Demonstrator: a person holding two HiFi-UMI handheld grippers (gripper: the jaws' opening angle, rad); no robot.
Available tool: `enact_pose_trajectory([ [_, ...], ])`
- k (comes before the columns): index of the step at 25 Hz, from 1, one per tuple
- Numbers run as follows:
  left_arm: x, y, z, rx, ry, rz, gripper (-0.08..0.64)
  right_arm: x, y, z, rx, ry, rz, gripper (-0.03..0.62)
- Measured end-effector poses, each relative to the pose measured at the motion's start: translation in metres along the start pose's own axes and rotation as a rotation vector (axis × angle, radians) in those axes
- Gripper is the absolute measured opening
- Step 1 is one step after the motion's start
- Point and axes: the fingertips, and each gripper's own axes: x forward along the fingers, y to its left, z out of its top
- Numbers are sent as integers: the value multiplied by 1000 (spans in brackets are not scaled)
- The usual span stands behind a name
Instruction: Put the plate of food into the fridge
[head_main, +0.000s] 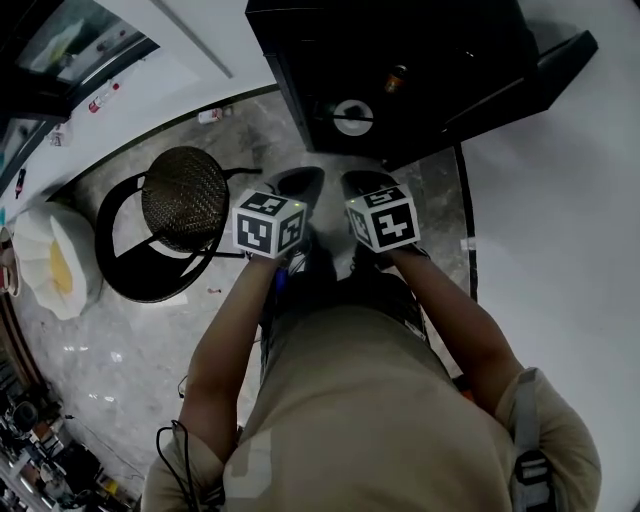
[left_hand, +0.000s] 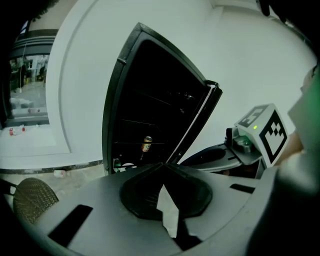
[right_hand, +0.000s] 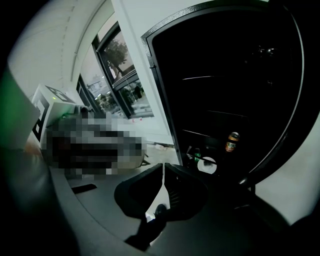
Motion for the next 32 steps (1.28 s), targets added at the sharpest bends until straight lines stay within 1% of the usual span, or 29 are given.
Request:
enact_pose_trajectory([
  [3,1,-10,8,16,-4,7,11,-11,-7,5,-2,-20,5,28],
  [7,3,-23,11,27,-7,18,11,-23,-13,2,-6,-30,13,28],
  [19,4,-50,5,20,-28,63,11,-47,-23,-10,-42,-42,37,28],
  [26,7,-67,9,21,-37,74,11,-58,-30,-14,-54,-47,50,28],
  [32,6,-73,12,32,-34,95,11,-62,-30,-15,-60,-51,71,28],
])
